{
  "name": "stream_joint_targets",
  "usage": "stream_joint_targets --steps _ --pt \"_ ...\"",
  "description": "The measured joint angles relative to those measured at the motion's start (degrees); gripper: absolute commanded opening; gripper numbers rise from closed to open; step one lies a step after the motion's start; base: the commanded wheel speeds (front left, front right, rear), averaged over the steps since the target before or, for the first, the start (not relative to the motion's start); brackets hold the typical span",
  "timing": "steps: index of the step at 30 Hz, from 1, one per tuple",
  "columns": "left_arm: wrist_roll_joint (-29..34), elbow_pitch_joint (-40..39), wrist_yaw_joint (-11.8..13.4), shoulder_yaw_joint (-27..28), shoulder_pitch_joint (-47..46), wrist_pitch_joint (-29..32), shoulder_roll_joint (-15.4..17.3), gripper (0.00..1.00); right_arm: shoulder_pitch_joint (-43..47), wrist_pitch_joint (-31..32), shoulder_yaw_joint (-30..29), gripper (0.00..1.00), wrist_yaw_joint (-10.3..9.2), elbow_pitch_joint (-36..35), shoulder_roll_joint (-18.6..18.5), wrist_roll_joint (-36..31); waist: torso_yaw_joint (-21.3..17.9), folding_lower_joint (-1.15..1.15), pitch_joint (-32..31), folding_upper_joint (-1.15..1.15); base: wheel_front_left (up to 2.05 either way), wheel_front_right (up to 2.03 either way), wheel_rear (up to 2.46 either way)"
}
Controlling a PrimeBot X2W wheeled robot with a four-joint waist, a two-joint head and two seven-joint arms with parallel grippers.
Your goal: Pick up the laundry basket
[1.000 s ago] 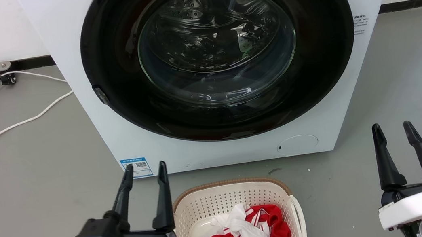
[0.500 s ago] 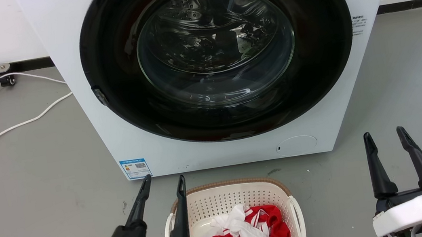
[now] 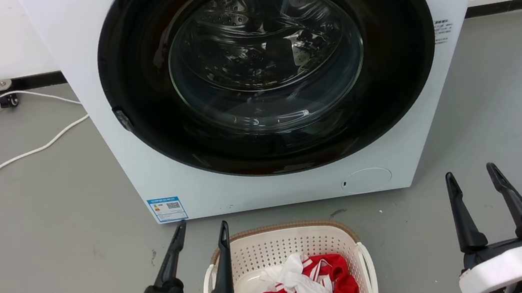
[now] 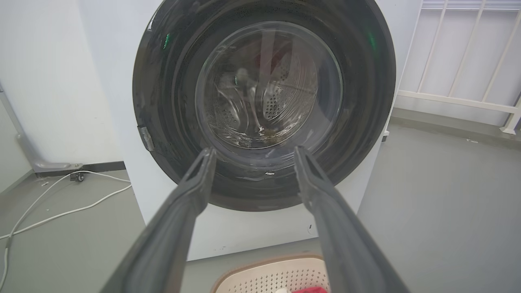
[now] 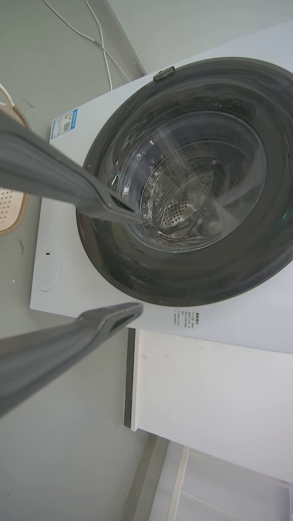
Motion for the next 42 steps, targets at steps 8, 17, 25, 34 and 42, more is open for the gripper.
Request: stream_joint_targets --steps 8,17,25,34,42 --pt "0.0 1.9 -3.7 3.1 1.5 -0.8 -2.2 1.00 0.0 -0.7 0.0 1.00 0.00 1.5 0.0 0.5 0.0 0.00 -0.1 0.00 0.00 0.00 0.00" --pt "0.0 3.2 -6.1 6.2 2.0 -1.2 -3.1 1.00 0.0 -1.1 0.1 1.00 0.00 2.8 0.0 0.9 0.1 0.00 -0.2 0.00 0.00 0.00 0.00" --pt "-0.8 3.7 -6.4 6.0 2.1 -1.2 -3.2 1.00 0.0 -1.1 0.3 1.00 0.00 3.5 0.0 1.3 0.1 0.00 -0.3 0.00 0.00 0.00 0.00" --pt "-1.2 4.0 -6.4 5.6 2.2 -1.2 -3.2 1.00 0.0 -1.1 0.6 1.00 0.00 3.5 0.0 1.6 0.0 0.00 -0.3 0.00 0.00 0.00 0.00" --pt "-1.8 4.9 -6.4 5.8 2.2 -1.2 -3.2 1.00 0.0 -1.1 0.6 1.00 0.00 3.8 0.0 2.1 -0.1 0.00 0.6 0.00 0.00 0.00 0.00"
